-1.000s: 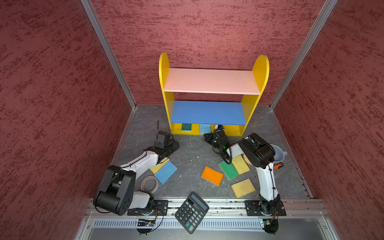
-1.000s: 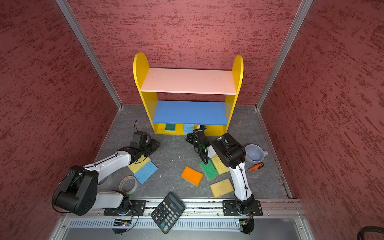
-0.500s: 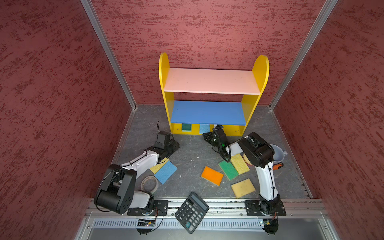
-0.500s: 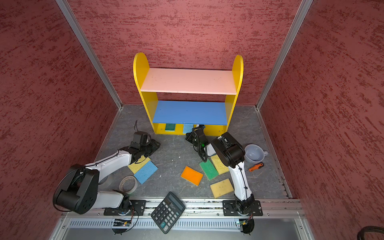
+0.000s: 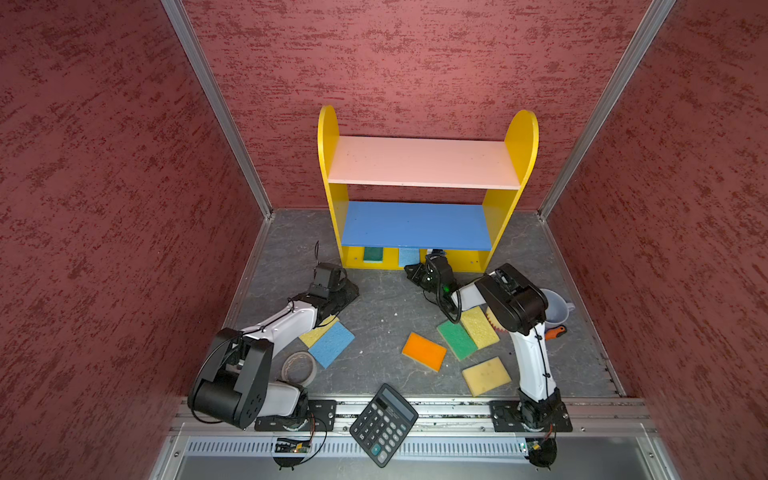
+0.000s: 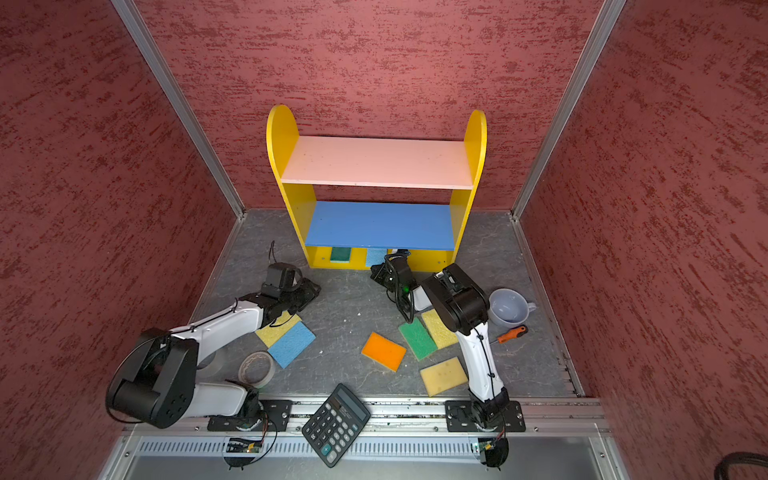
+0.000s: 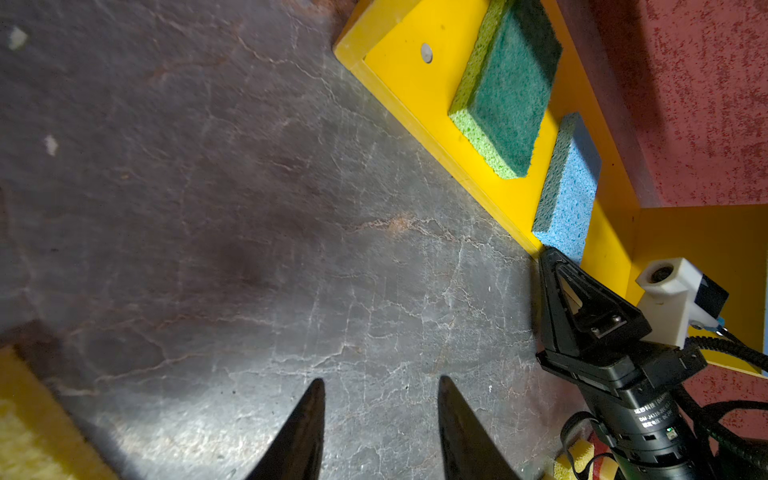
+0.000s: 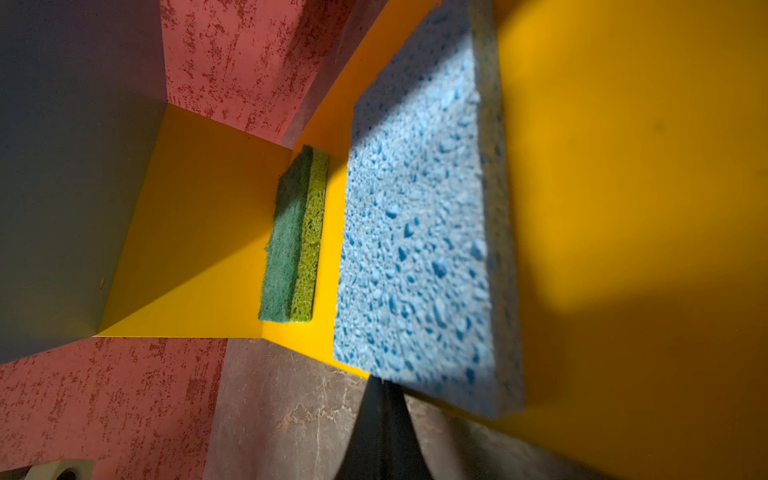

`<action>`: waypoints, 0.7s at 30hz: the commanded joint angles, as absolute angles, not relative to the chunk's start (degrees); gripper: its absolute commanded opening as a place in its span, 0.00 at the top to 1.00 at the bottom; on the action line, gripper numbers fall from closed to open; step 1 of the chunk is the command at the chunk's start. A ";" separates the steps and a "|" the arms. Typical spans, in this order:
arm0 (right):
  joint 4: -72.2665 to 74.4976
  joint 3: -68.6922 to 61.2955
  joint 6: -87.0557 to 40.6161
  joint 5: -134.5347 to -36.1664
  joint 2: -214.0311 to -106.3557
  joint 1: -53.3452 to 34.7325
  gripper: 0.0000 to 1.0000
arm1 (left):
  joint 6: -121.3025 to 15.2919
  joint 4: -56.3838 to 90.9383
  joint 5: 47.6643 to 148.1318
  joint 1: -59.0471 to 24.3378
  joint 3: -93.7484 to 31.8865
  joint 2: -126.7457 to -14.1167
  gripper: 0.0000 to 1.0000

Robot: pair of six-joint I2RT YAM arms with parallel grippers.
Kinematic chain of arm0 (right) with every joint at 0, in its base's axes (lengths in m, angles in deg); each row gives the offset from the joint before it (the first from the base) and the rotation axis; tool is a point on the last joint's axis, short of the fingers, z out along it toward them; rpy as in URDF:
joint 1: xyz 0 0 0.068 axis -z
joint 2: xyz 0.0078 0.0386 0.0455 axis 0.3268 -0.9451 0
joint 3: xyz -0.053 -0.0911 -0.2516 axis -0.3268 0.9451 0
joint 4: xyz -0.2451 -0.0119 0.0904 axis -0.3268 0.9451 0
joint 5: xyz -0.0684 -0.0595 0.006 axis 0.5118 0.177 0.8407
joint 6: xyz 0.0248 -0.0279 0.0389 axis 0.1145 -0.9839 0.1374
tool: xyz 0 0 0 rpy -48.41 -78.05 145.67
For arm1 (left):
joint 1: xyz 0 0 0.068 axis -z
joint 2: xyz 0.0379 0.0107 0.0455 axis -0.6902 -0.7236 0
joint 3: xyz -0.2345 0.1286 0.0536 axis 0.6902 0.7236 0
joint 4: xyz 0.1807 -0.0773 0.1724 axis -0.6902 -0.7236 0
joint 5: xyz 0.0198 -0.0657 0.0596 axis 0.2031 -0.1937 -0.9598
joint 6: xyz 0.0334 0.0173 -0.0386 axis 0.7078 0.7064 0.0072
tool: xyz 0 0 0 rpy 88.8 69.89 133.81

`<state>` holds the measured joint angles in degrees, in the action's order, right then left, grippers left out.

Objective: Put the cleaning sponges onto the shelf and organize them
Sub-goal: 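Push the light blue sponge under the blue shelf with the right gripper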

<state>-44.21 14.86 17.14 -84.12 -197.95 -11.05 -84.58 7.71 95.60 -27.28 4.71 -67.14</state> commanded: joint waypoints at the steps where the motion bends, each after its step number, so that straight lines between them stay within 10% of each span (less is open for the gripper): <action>1: -40.28 16.07 18.49 -81.72 -200.71 -9.14 0.98 | -84.58 7.99 95.65 -27.12 3.70 -67.73 0.55; 21: -32.20 25.54 9.57 -79.86 -187.60 -11.61 0.96 | -85.00 7.44 95.16 -24.94 3.28 -66.45 0.55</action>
